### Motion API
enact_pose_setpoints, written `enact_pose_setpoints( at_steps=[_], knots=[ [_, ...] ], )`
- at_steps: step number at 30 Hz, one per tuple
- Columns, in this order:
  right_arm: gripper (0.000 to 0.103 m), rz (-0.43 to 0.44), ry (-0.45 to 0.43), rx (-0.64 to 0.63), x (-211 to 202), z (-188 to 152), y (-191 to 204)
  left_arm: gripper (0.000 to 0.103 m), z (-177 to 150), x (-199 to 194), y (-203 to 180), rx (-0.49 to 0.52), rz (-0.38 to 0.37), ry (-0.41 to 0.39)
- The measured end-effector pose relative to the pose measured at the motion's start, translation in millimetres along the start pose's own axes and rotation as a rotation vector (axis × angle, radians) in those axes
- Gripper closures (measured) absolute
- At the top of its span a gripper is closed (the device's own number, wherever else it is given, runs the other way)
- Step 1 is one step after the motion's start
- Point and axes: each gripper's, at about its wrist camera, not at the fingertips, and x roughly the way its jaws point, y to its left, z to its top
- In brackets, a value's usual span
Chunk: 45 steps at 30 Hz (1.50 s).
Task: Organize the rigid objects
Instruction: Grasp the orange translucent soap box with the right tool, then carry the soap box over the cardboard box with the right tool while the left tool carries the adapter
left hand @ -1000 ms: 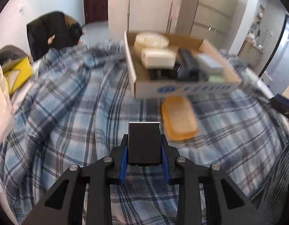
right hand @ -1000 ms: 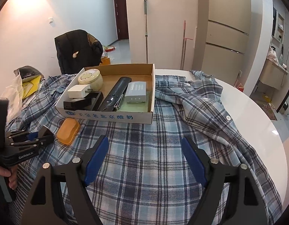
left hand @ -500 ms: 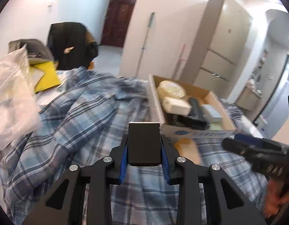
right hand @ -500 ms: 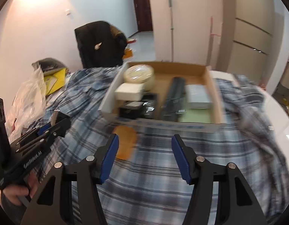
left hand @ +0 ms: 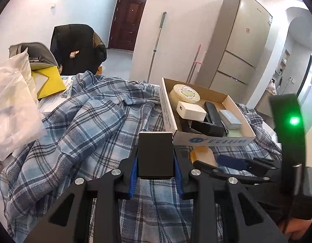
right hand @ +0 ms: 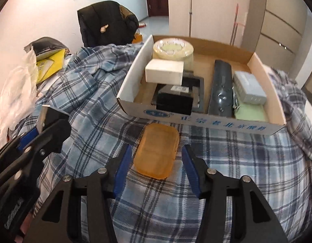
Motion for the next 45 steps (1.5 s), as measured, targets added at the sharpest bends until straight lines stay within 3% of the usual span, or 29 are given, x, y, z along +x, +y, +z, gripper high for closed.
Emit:
enact_pose_setpoints(
  at_steps=[3,5,12,23,29,34,45],
  knots=[
    [0.053,-0.012,0.029,0.006,10.4,-2.8,-0.1,0.071,0.1,1.6,2.4,-0.012,-0.004,0.008],
    [0.058,-0.007,0.011,0.008,7.7,-3.0,-1.3,0.071,-0.1,1.1,1.8,-0.01,-0.004,0.007],
    [0.058,-0.023,-0.033,-0.002,-16.7,-5.9,-18.2,0.071,-0.2,2.5,1.0,-0.006,-0.005,0.013],
    [0.058,-0.112,-0.059,0.033,-50.1,-25.8,-89.4,0.071,-1.4,-5.5,-8.6,0.046,0.009,-0.001],
    [0.058,-0.068,-0.108,0.013,-82.7,-32.9,-98.2,0.071,2.3,-39.3,-34.6,0.137,0.049,-0.048],
    [0.058,-0.036,-0.191,-0.014,-114.5,-26.6,-95.9,0.071,8.8,-54.2,-65.3,0.15,-0.056,-0.014],
    [0.058,-0.02,-0.356,0.027,-177.7,-8.7,-124.4,0.071,48.4,-82.0,-136.9,0.267,-0.076,-0.126]
  ],
)
